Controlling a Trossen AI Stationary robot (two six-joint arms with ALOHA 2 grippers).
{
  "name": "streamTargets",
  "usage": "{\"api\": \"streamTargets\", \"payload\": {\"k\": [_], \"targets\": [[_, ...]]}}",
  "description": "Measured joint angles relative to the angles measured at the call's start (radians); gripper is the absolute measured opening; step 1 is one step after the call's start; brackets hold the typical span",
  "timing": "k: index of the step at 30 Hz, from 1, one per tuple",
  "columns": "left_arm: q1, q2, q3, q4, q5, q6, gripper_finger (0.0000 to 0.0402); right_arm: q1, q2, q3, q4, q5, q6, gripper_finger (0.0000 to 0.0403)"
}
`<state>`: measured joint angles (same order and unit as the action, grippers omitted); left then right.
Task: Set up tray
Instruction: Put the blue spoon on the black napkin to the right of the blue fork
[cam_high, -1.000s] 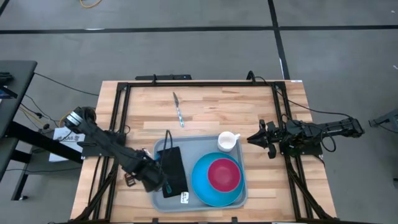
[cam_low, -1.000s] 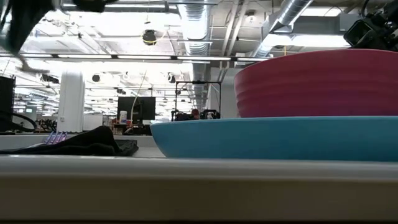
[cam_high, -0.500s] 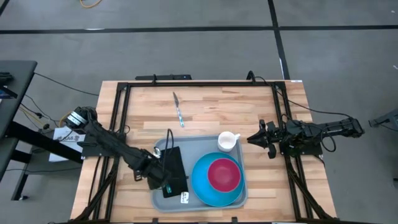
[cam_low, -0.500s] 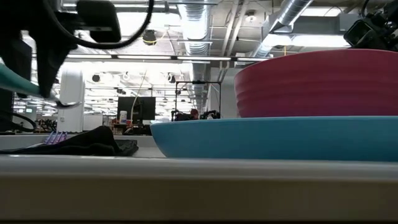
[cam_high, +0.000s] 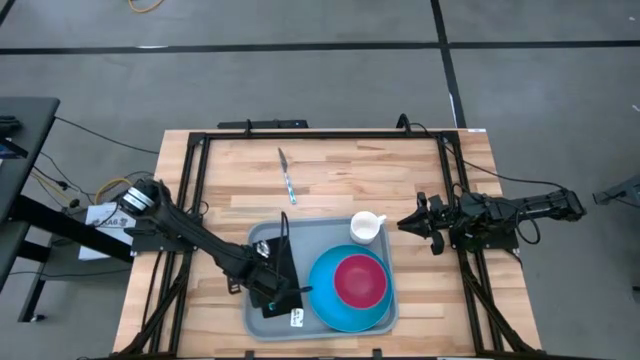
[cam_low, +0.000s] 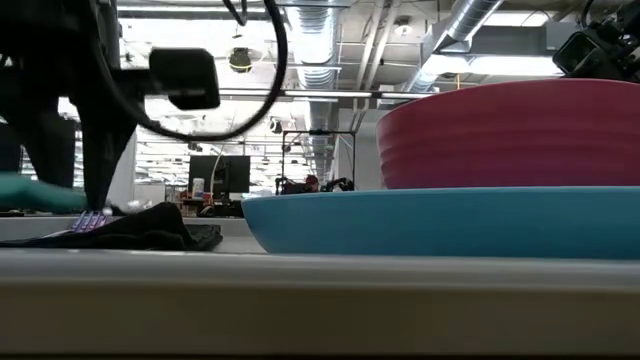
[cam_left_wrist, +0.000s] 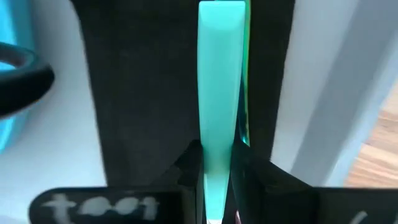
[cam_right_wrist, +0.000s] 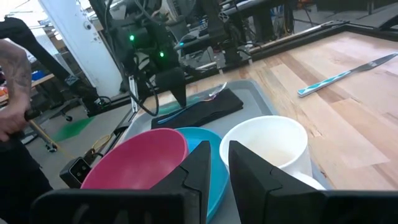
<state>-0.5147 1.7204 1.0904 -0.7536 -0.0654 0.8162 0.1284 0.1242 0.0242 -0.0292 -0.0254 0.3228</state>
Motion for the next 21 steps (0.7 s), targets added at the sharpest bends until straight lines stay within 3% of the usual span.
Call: {"api": "streamTargets", "payload": {"k": [10,21], "targets": [[0.005,0.043,0.0,0.111,-0.013,-0.01,0.0037,0.0,0.0,0.0,-0.001,0.0,0.0,0.0051],[0.013,0.043,0.0,0.114,0.006,-0.009,0.0037,0.0,0.0,0.0,-0.001,0.0,0.0,0.0051]]}}
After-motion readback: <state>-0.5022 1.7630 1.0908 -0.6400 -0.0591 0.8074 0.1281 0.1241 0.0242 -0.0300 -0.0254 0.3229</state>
